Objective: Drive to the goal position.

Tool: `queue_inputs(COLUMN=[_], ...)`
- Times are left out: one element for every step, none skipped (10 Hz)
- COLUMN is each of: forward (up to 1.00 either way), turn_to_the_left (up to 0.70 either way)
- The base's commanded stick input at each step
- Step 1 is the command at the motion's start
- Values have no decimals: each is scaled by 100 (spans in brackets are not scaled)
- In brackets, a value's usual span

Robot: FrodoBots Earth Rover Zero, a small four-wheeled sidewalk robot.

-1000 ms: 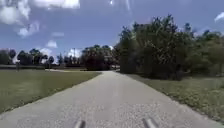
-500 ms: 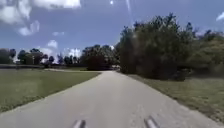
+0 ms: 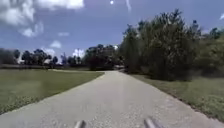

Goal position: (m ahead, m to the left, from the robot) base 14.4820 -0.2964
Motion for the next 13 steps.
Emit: queue_inputs(forward=[50,50,50,50,50,50,50,50,50,50,50,50,50], turn_to_the_left=[0,0,0,0,0,0,0,0,0,0,0,0,0])
